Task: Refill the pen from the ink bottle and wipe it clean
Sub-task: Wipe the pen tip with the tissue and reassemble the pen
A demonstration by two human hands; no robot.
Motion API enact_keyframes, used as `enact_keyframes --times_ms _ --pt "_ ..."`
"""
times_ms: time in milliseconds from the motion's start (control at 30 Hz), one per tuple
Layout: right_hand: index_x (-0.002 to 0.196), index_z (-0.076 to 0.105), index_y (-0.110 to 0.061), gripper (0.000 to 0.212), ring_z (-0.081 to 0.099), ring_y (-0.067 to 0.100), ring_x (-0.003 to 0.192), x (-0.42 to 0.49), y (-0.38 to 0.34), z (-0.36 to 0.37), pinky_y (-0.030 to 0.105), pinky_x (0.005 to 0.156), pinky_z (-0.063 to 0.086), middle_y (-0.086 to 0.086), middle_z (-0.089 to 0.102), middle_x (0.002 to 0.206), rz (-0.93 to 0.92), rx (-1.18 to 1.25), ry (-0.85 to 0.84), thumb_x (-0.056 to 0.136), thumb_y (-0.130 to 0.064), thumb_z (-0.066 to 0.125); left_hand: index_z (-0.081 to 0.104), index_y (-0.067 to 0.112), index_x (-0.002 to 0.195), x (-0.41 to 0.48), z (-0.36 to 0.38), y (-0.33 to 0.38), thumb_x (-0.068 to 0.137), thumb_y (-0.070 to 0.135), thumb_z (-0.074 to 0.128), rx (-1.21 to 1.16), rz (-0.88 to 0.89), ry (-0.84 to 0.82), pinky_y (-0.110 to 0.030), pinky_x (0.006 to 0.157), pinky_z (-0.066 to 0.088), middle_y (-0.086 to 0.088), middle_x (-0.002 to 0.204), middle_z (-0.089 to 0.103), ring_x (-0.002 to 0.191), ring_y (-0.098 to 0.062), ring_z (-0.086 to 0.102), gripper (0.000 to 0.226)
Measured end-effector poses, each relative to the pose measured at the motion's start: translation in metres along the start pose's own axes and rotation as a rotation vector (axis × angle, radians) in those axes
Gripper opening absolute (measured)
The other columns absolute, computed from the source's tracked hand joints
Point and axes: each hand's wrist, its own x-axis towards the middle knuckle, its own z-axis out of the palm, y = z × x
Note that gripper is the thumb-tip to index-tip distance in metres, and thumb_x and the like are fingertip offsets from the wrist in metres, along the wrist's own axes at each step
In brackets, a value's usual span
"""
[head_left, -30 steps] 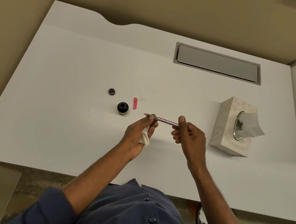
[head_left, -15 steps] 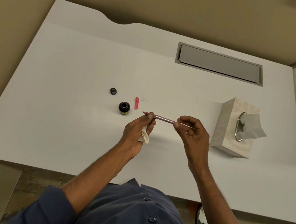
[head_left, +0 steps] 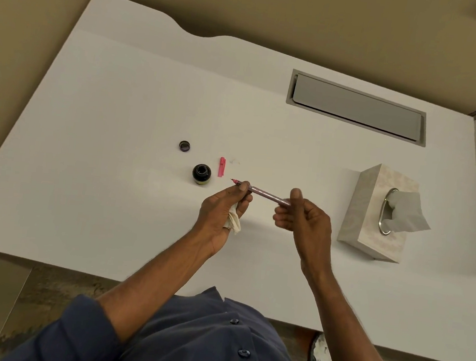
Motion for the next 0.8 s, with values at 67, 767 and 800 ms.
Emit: enact_keyframes --times_ms 67,767,800 --pt "0.106 0.076 -0.021 0.025 0.078 0.014 0.085 0.000 0.001 -0.001 0.025 0.080 0.062 -0.002 0.080 0.094 -0.052 -0.038 -0.033 0.091 -0.041 0.078 0.083 0.009 0.085 0.001 -0.001 0.001 0.066 0.018 0.084 -0.003 0.007 0.013 -0.018 0.069 0.058 -0.003 0.090 0.079 0.076 -0.012 0.074 0.020" --pt "0.097 0.079 -0.018 0.014 0.078 0.016 0.082 -0.001 -0.001 0.019 0.031 0.083 0.065 0.000 0.080 0.087 -0.030 -0.054 -0.057 0.088 -0.028 0.083 0.079 0.001 0.094 0.009 -0.016 0.013 0.079 0.007 0.080 -0.021 0.023 0.070 -0.021 0.075 0.060 -0.008 0.093 0.079 0.082 -0.015 0.076 0.016" --pt "0.099 0.079 -0.019 0.015 0.078 0.014 0.085 0.000 0.000 0.021 0.029 0.084 0.064 -0.002 0.080 0.090 -0.047 -0.071 -0.056 0.088 -0.027 0.083 0.078 -0.001 0.095 0.010 -0.017 0.013 0.082 0.004 0.078 -0.037 0.027 0.076 -0.022 0.077 0.060 -0.009 0.094 0.079 0.085 -0.016 0.076 0.013"
